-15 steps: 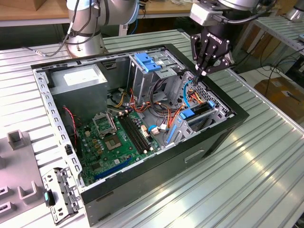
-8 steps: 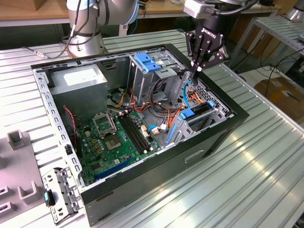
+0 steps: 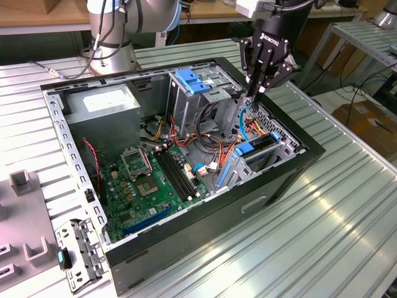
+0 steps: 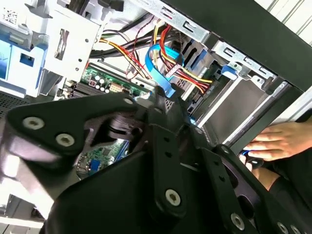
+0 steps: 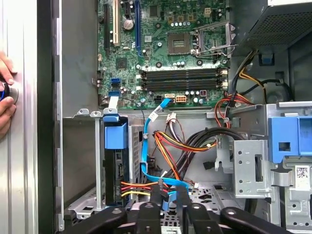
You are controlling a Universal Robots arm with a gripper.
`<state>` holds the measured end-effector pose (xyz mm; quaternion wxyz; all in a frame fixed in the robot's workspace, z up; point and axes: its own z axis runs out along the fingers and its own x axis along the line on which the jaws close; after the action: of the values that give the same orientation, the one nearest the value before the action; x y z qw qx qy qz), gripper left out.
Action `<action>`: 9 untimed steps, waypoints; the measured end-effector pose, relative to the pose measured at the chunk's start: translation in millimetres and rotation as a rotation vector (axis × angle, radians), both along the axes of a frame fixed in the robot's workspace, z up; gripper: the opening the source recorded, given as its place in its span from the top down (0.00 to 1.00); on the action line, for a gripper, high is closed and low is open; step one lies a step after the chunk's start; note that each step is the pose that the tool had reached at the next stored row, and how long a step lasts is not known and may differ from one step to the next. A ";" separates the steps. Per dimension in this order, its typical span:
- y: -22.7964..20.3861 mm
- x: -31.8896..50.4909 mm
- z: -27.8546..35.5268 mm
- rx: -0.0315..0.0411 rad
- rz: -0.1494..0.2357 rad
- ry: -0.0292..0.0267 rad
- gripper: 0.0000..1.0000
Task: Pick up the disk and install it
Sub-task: 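Insert the second disk wire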
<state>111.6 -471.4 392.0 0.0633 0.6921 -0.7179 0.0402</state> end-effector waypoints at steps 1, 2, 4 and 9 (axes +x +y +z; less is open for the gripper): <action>0.7 0.0 0.0 -0.0034 0.000 0.0000 0.69; 0.7 0.0 -0.1 -0.0060 0.000 0.0000 0.69; 2.5 0.0 -0.1 -0.0216 0.000 0.0000 0.62; 12.9 0.1 -3.2 -0.0507 0.000 0.0000 0.62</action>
<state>111.7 -458.5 388.8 0.0808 0.6902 -0.7167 0.0583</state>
